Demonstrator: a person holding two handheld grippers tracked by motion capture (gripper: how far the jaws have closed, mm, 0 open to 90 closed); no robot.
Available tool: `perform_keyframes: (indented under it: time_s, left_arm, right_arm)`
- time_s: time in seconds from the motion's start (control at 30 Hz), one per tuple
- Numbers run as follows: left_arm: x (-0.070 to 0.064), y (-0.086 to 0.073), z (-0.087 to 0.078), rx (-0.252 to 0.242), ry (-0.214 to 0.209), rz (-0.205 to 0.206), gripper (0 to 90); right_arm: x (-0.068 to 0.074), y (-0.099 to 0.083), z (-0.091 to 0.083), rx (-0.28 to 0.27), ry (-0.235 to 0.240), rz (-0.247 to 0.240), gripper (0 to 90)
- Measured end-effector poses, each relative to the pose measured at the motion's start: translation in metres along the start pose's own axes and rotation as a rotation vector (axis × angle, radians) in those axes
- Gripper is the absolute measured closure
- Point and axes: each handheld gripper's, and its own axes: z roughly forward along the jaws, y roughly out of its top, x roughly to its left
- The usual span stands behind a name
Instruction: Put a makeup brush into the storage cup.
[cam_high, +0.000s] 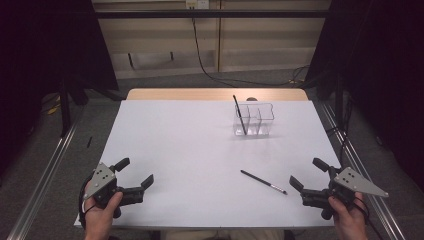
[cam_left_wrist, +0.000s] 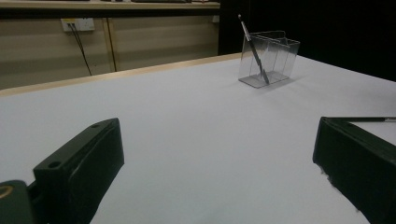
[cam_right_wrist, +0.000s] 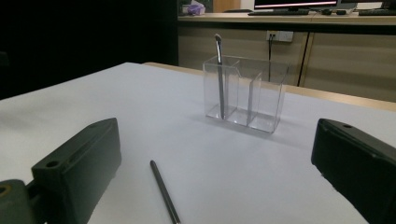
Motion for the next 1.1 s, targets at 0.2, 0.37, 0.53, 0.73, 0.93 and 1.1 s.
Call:
perform_keyframes:
  time_s: [0.2,0.37,0.53,0.73,0.93,1.1]
  left_arm:
    - [-0.002,0.001,0.002,0.003,-0.003,0.007,2.0]
    - [0.0,0.001,0.001,0.0,0.003,0.008,1.9]
    - [0.0,0.001,0.001,-0.002,0.006,0.002,1.8]
    - [0.001,0.001,0.001,0.0,0.009,0.005,1.8]
    - [0.001,0.0,0.001,0.002,0.011,0.001,1.8]
    - [0.002,0.001,0.0,0.001,0.011,0.004,1.8]
  right_arm:
    - [-0.002,0.018,0.006,-0.013,0.037,-0.005,0.4]
    - [-0.003,0.032,0.021,-0.006,0.076,-0.026,2.0]
    - [-0.001,0.042,0.041,0.002,0.093,-0.053,1.2]
    - [0.005,0.052,0.063,0.019,0.125,-0.084,1.0]
    - [0.003,0.063,0.074,0.012,0.15,-0.079,0.6]
    - [-0.001,0.059,0.08,0.086,0.159,-0.075,2.4]
